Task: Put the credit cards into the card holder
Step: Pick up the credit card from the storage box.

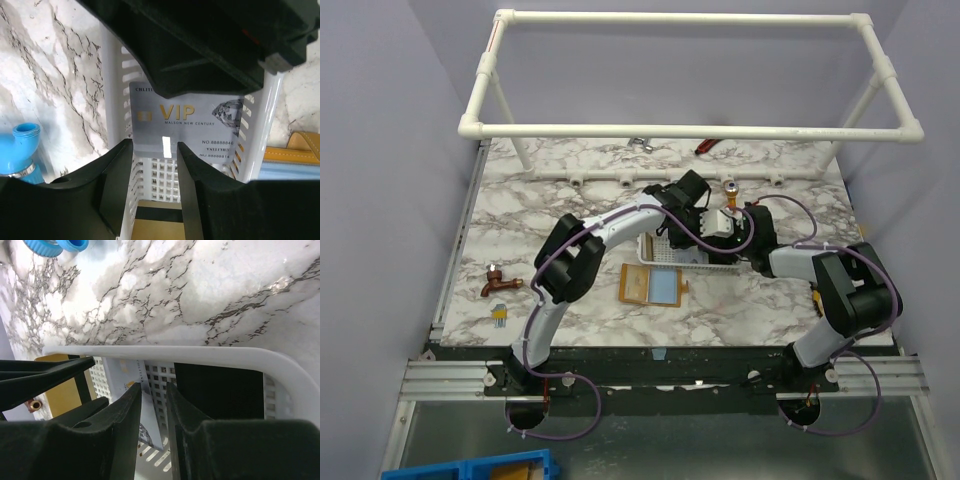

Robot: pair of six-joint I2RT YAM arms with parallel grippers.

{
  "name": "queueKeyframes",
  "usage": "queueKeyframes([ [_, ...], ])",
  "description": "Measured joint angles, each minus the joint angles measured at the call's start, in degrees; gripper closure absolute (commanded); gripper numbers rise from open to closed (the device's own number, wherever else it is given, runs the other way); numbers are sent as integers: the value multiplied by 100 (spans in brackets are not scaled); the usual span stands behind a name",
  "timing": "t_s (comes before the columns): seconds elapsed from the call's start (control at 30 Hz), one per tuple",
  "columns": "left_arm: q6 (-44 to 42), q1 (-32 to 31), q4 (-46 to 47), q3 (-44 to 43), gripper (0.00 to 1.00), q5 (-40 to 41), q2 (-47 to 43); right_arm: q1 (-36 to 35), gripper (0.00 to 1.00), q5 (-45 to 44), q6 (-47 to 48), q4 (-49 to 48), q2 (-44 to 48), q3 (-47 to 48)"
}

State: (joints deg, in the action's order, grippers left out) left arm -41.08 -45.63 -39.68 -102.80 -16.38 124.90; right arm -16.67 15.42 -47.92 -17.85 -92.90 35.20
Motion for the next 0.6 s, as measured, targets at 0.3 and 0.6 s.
queueKeyframes([
  [0.3, 7, -122, 81, 9, 57, 256, 7, -107, 70, -2, 2, 35, 37, 11],
  [0.6, 22, -125, 52, 7, 57, 240, 52, -181, 71, 37, 48, 98, 22, 20],
])
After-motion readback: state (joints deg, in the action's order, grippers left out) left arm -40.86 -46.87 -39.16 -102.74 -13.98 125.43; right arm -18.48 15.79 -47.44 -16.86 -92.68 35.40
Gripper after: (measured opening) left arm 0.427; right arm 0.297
